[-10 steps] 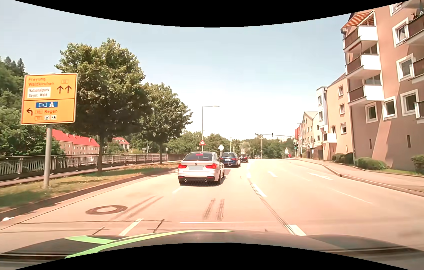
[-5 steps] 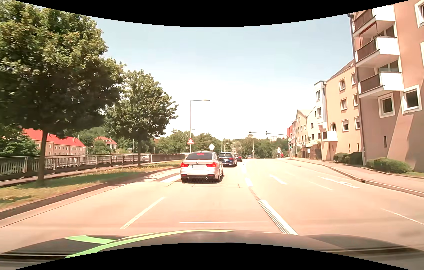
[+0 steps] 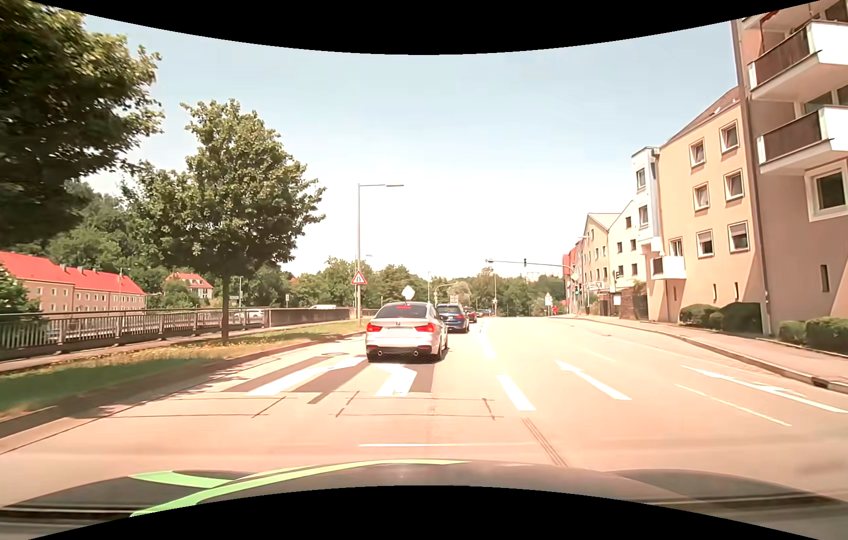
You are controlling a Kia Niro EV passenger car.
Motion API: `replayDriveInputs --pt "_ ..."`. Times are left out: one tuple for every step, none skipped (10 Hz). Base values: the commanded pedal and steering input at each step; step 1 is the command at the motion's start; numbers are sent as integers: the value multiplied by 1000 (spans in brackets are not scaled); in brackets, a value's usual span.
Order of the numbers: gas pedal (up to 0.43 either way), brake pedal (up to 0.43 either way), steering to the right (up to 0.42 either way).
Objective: Follow the waypoints while adhering to traffic rules and regulations
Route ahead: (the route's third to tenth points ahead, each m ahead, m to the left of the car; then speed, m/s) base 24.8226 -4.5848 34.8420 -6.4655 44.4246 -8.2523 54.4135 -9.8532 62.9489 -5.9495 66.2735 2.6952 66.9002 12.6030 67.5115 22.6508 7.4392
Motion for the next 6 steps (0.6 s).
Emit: replayDriveInputs --pt "98 0 29" --pt "98 0 28" --pt "98 0 28" --pt "98 0 28" --pt "98 0 28" --pt "98 0 27"
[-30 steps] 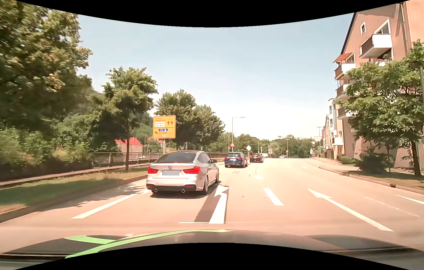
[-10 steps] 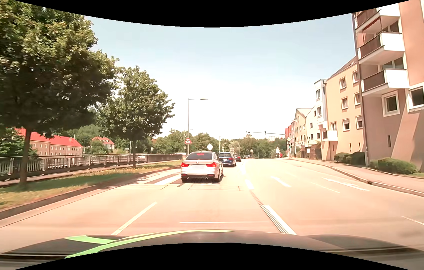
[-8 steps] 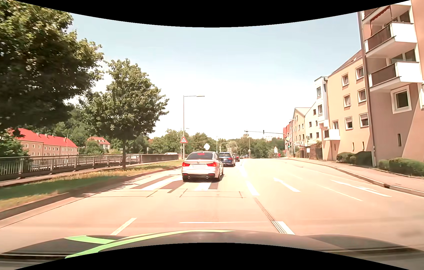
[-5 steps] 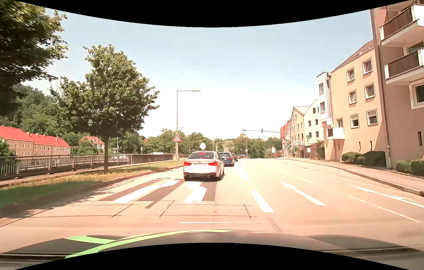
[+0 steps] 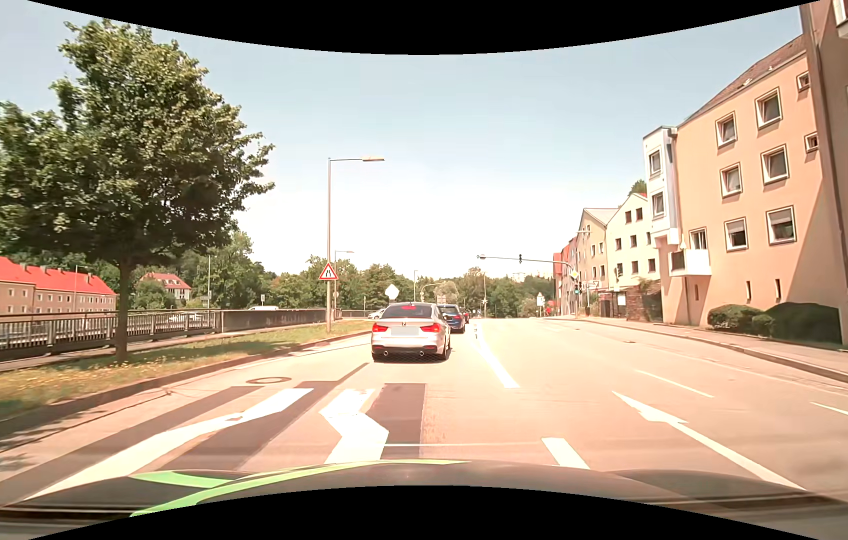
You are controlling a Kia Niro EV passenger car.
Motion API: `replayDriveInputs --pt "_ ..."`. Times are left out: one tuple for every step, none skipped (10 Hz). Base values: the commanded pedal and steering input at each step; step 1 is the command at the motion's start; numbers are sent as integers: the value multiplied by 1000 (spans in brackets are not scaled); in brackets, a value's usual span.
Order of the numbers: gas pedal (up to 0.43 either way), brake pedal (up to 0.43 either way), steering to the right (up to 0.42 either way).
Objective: Follow the waypoints while adhering to traffic rules and regulations
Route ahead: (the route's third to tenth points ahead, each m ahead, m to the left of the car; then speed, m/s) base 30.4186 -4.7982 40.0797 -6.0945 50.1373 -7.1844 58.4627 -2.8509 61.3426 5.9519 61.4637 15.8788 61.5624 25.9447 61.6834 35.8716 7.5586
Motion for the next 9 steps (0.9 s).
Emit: replayDriveInputs --pt "87 0 27" --pt "87 0 24" --pt "59 0 23" --pt "0 0 22" --pt "0 0 20" --pt "0 0 19" --pt "0 0 17" --pt "0 0 17" --pt "0 0 16"
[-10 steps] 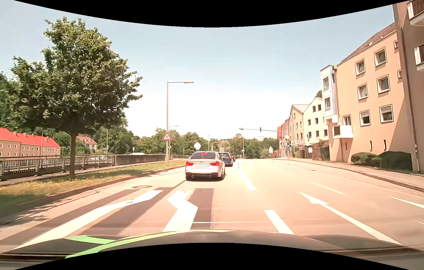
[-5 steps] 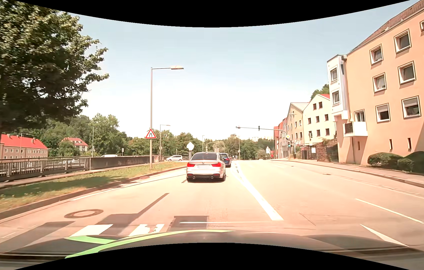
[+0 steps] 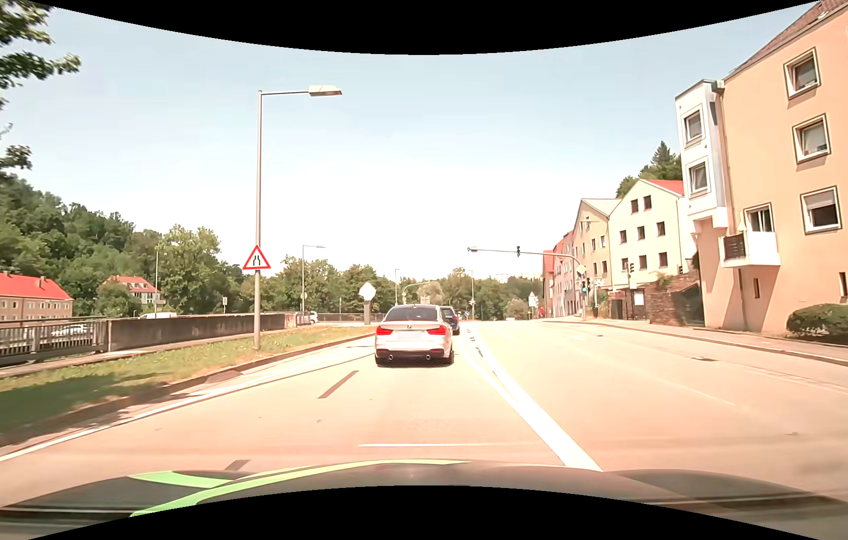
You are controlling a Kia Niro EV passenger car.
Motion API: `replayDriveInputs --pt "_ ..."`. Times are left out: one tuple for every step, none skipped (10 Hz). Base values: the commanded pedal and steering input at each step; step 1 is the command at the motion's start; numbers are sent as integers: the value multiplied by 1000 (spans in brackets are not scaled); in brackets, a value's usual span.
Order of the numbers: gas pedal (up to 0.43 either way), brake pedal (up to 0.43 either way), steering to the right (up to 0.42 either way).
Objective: Follow the waypoints while adhering to traffic rules and regulations
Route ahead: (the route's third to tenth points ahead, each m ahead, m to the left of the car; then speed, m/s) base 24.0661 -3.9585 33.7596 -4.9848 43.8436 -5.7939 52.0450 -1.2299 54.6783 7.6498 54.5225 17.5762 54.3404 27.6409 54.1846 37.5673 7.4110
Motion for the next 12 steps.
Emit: replayDriveInputs --pt "0 0 16" --pt "0 0 16" --pt "0 0 16" --pt "0 0 16" --pt "0 0 16" --pt "0 0 17" --pt "0 0 17" --pt "0 0 17" --pt "0 0 17" --pt "0 6 17" --pt "0 12 17" --pt "0 12 17"
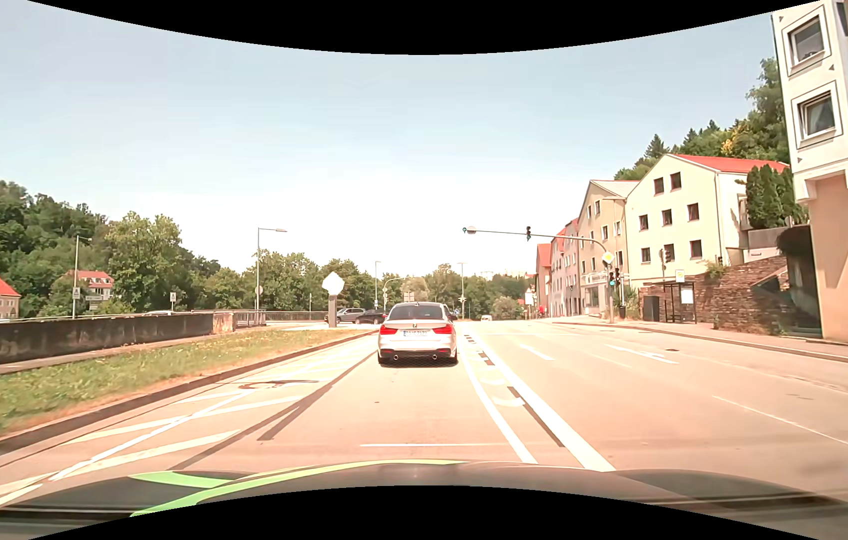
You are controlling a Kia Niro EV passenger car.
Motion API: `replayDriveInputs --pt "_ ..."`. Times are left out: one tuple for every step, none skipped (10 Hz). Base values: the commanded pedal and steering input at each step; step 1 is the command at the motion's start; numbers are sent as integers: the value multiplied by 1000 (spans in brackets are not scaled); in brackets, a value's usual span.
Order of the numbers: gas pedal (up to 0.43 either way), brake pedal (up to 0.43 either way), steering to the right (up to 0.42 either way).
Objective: Follow the waypoints while adhering to traffic rules and regulations
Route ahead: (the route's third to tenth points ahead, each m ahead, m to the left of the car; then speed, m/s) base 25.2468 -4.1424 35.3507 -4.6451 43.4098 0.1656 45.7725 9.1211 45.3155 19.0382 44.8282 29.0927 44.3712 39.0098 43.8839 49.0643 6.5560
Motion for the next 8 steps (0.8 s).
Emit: replayDriveInputs --pt "0 18 17" --pt "0 18 17" --pt "0 12 17" --pt "0 0 17" --pt "0 0 17" --pt "0 0 17" --pt "0 0 16" --pt "0 0 17"
